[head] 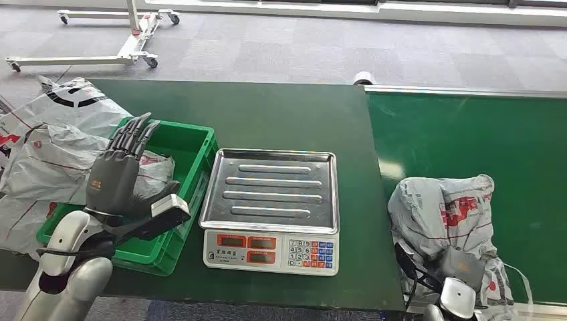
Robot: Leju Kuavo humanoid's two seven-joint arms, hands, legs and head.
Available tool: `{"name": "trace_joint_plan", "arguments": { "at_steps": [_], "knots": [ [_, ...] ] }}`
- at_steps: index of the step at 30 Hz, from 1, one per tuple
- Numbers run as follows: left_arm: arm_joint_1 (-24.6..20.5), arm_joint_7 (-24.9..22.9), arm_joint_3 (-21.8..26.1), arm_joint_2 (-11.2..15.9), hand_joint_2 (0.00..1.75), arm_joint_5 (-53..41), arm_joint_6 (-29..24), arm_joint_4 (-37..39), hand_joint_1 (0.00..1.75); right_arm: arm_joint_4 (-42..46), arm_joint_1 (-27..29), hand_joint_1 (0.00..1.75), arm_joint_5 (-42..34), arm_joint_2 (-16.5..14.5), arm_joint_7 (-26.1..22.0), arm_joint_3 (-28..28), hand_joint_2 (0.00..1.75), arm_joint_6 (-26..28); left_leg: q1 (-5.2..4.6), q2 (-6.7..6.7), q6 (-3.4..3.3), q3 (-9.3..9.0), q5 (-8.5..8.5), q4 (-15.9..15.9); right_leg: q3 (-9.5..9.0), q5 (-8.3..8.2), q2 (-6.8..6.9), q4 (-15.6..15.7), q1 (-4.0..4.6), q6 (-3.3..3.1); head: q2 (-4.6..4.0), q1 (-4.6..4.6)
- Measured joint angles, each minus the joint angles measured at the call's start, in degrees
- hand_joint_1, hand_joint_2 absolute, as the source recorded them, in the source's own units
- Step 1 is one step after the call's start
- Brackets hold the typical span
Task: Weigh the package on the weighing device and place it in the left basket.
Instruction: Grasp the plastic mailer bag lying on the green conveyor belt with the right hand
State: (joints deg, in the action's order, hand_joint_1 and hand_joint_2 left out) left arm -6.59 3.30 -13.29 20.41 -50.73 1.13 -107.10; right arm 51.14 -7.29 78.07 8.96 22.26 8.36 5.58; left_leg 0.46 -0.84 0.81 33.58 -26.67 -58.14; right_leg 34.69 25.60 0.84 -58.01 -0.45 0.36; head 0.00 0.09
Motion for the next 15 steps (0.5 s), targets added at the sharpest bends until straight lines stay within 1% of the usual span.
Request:
{"name": "trace_joint_plan", "arguments": {
  "at_steps": [3, 6, 8, 11, 13, 15],
  "knots": [
    [0.1, 0.0, 0.0, 0.0, 0.0, 0.0, -0.1, 0.0, 0.0, 0.3, 0.2, 1.75, -0.5, -0.1, -1.0, -0.3, 1.75, 1.1, 0.02, -0.04, 0.02, -0.01, -0.01, 0.0, 0.0, 0.01, -0.01, 0.0, 0.02, -0.03, 0.0, 0.0],
    [0.6, 0.2, 0.3, 0.0, 0.0, 0.1, -0.5, -0.1, 0.0, 1.9, 0.8, 1.75, -3.6, -0.2, -3.8, -1.5, 1.75, 2.7, 0.04, -0.17, 0.08, -0.02, -0.05, 0.0, 0.01, 0.01, -0.11, 0.0, 0.02, -0.05, 0.0, 0.01],
    [1.1, 0.6, 0.7, 0.3, 0.0, 0.5, -0.9, -0.3, 0.0, 4.1, 1.4, 1.75, -8.6, -0.4, -7.7, -2.8, 1.75, 3.1, 0.06, -0.26, 0.14, -0.03, -0.09, 0.0, 0.04, 0.01, -0.19, 0.0, 0.0, -0.09, 0.0, 0.01],
    [2.0, 1.2, 1.4, 0.9, 0.0, 1.0, -1.4, -0.8, 0.0, 8.0, 1.9, 1.75, -17.9, -0.9, -13.6, -5.0, 1.75, 2.5, 0.08, -0.27, 0.18, -0.06, -0.1, 0.0, 0.05, 0.04, -0.22, 0.0, 0.01, -0.15, 0.0, 0.0],
    [2.6, 1.4, 1.8, 1.3, 0.0, 1.2, -1.7, -1.2, 0.0, 10.2, 1.5, 1.75, -23.3, -1.0, -16.1, -6.8, 1.75, 1.4, 0.08, -0.18, 0.2, -0.03, -0.08, 0.1, 0.05, 0.07, -0.15, 0.0, 0.04, -0.17, 0.0, 0.01],
    [3.2, 1.6, 2.3, 1.7, 0.0, 1.2, -1.9, -1.7, 0.0, 12.0, 0.5, 1.75, -27.3, -0.5, -18.0, -8.4, 1.75, 0.5, 0.07, -0.14, 0.21, -0.02, -0.07, 0.1, 0.04, 0.07, -0.11, 0.0, 0.03, -0.16, 0.0, 0.0]
  ]
}}
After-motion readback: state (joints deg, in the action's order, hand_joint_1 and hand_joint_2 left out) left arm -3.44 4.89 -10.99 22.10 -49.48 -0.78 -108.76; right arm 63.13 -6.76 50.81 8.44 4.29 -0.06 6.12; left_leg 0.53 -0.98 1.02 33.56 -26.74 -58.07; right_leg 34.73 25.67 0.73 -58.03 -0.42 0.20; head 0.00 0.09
